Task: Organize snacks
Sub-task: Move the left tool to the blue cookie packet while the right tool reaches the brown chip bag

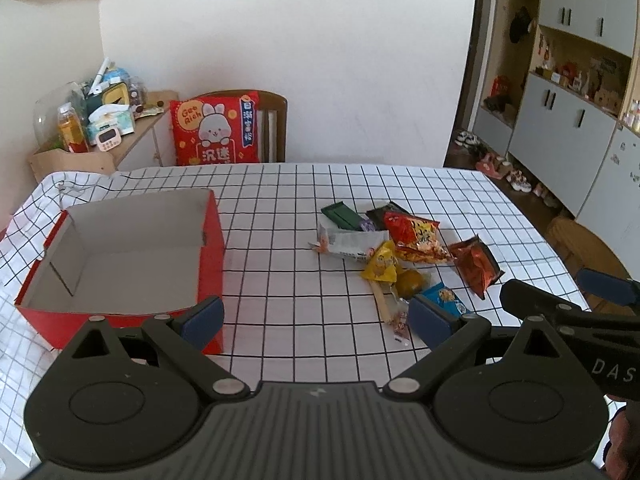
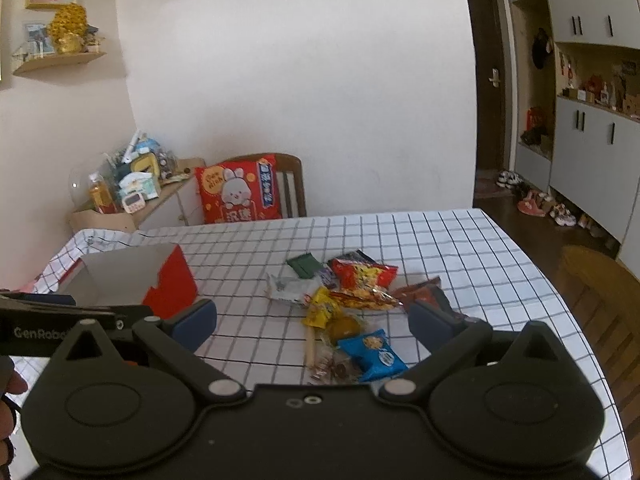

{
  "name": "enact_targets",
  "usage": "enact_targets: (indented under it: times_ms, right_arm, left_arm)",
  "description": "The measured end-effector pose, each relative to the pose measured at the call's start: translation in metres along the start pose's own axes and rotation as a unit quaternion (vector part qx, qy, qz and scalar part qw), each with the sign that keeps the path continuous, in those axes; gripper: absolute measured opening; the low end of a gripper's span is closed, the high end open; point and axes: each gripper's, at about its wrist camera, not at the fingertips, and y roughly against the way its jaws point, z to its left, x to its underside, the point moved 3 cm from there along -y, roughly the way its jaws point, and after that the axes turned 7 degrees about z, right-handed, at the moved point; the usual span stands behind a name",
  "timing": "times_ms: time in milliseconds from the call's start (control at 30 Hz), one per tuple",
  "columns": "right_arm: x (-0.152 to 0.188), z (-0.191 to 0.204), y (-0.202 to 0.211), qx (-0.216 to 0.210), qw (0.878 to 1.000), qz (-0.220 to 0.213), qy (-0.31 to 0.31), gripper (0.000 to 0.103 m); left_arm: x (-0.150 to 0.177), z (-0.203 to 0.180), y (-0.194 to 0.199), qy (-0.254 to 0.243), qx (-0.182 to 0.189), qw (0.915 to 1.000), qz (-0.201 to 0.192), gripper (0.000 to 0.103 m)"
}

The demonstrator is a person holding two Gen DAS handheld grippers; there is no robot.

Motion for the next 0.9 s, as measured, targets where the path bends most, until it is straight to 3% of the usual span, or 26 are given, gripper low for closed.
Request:
enact_targets:
  times_ms: [567,900]
  right_arm:
    - [0.014,-0.071,-0.057,0.01,0.997,0.073,0.011,0.095]
    - [-0.011,-0.124,-0.1,0.014,0.995,0.093,0.043,0.085]
  left_arm:
    - [0.003,-0.046,-0.074,-0.029,0.005,0.998,0.055,0.099]
    - [-0.013,-0.093,-0.109,-0.041,0.035,0.9954,0.079,0.099]
